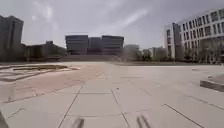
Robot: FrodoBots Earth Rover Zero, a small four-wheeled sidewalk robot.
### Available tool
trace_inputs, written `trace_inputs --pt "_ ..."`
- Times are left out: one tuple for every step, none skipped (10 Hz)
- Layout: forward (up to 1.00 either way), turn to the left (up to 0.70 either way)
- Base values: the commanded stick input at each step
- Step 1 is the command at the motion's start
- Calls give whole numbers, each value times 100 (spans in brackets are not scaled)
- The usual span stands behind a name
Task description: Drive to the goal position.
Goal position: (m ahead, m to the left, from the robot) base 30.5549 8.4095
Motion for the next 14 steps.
trace_inputs --pt "70 0" --pt "70 0" --pt "70 0" --pt "70 0" --pt "70 0" --pt "70 0" --pt "70 0" --pt "70 0" --pt "70 0" --pt "70 0" --pt "70 0" --pt "70 0" --pt "70 0" --pt "70 0"
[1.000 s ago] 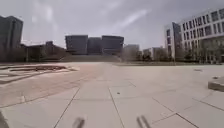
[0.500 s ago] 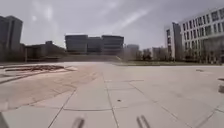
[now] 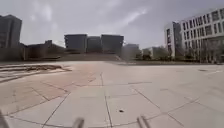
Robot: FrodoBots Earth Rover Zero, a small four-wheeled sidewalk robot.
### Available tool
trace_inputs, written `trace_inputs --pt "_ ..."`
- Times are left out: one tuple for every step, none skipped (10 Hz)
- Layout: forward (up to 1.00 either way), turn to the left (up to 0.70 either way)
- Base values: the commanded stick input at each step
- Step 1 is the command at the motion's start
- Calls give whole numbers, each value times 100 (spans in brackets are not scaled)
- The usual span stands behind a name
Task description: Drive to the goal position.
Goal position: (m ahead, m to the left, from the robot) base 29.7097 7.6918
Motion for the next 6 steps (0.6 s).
trace_inputs --pt "70 0" --pt "70 1" --pt "70 26" --pt "70 27" --pt "70 27" --pt "70 11"
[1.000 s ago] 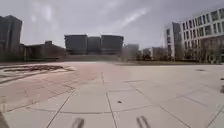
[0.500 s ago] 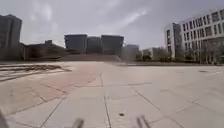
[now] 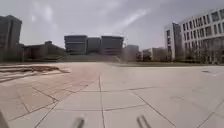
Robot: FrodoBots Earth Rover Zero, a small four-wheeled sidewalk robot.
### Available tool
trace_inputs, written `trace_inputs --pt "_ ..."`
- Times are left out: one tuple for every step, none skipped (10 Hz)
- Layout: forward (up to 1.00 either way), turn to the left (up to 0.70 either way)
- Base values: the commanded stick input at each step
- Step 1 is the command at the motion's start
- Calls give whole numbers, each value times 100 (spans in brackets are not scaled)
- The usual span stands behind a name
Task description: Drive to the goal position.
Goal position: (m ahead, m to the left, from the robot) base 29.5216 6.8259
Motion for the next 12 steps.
trace_inputs --pt "70 0" --pt "70 0" --pt "70 0" --pt "70 0" --pt "70 0" --pt "70 0" --pt "70 0" --pt "70 0" --pt "70 0" --pt "70 0" --pt "70 0" --pt "70 0"
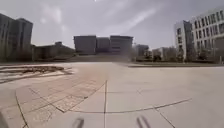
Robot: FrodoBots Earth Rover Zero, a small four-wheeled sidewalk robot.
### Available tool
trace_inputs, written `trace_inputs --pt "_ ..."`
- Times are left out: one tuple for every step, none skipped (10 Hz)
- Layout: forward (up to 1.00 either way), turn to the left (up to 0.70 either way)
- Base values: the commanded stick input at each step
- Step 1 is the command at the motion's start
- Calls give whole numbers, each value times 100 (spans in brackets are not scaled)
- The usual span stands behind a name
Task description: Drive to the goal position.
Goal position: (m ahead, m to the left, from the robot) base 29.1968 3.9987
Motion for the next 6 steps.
trace_inputs --pt "70 0" --pt "70 0" --pt "70 0" --pt "70 0" --pt "70 0" --pt "70 0"
